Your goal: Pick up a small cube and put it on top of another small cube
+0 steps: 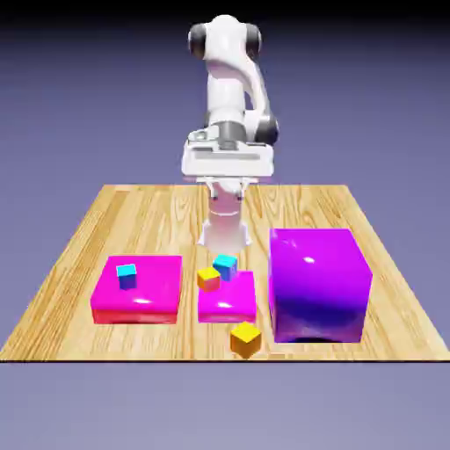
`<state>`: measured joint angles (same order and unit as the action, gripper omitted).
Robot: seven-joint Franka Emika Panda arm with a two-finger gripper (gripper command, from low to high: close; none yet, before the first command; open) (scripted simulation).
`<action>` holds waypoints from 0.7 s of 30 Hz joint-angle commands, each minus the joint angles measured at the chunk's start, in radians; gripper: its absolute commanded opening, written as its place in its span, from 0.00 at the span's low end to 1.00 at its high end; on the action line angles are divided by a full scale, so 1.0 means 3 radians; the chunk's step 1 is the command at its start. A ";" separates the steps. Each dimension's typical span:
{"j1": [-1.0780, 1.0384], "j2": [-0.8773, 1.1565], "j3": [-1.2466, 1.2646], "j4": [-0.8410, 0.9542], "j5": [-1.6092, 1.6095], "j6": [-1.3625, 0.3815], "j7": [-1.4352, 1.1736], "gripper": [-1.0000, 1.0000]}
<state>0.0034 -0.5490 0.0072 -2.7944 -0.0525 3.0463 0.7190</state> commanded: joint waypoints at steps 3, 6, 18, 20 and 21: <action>-0.0100 0.0205 0.0064 0.0156 -0.0435 0.0052 -0.0183 0.50; -0.0210 0.0420 0.0130 0.0321 -0.0870 0.0095 -0.0367 0.50; -0.0650 0.1279 0.0393 0.0980 -0.2610 0.0267 -0.1101 0.50; -0.0723 0.1423 0.0437 0.1090 -0.2899 0.0296 -0.1224 0.50; -0.0759 0.1494 0.0459 0.1145 -0.3044 0.0310 -0.1285 0.50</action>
<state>-0.2250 -0.1007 0.1448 -2.4511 -0.9657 3.1394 0.3335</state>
